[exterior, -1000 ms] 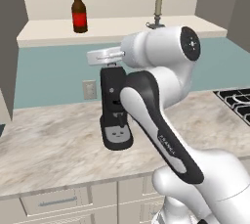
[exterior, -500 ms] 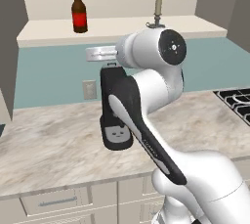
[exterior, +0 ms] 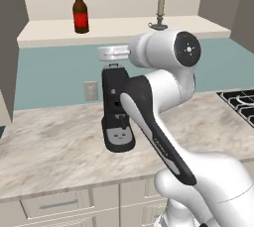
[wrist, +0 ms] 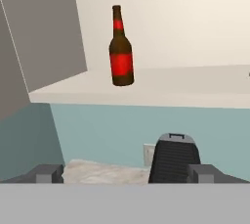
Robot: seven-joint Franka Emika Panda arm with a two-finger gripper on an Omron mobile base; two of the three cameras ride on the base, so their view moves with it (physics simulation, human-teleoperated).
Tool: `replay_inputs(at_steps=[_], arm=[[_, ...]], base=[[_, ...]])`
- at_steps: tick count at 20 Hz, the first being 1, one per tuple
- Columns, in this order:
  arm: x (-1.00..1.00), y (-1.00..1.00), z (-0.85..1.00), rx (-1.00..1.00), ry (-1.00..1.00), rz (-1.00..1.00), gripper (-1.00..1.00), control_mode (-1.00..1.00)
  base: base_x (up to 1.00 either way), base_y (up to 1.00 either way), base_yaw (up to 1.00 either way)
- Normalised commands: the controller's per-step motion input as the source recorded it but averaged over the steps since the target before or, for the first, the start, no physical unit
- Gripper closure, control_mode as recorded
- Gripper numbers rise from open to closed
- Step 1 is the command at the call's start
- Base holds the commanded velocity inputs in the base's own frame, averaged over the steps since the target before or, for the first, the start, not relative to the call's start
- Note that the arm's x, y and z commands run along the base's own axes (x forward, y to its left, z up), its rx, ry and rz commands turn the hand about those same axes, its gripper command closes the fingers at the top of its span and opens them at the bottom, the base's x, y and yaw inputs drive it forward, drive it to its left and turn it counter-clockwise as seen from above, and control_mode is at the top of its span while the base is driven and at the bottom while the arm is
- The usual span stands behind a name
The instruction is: Get the candle and the beer from the cabinet and move them to the dining counter.
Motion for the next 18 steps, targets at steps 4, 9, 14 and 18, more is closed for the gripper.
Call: replay_inputs(at_steps=[4,9,14,18], arm=[[0.0,-0.07,0.02,0.0,-0.04,0.02,-1.0,-1.0],[0.0,-0.01,0.0,0.0,-0.02,0.01,-1.0,-1.0],[0.11,0.0,0.01,0.0,-0.01,0.0,-1.0,-1.0],[0.01,-0.01,0.16,0.0,-0.08,0.0,-1.0,-1.0]], base=[[0.0,0.0,0.0],[0.0,0.0,0.0],[0.0,0.0,0.0],[0.0,0.0,0.0]])
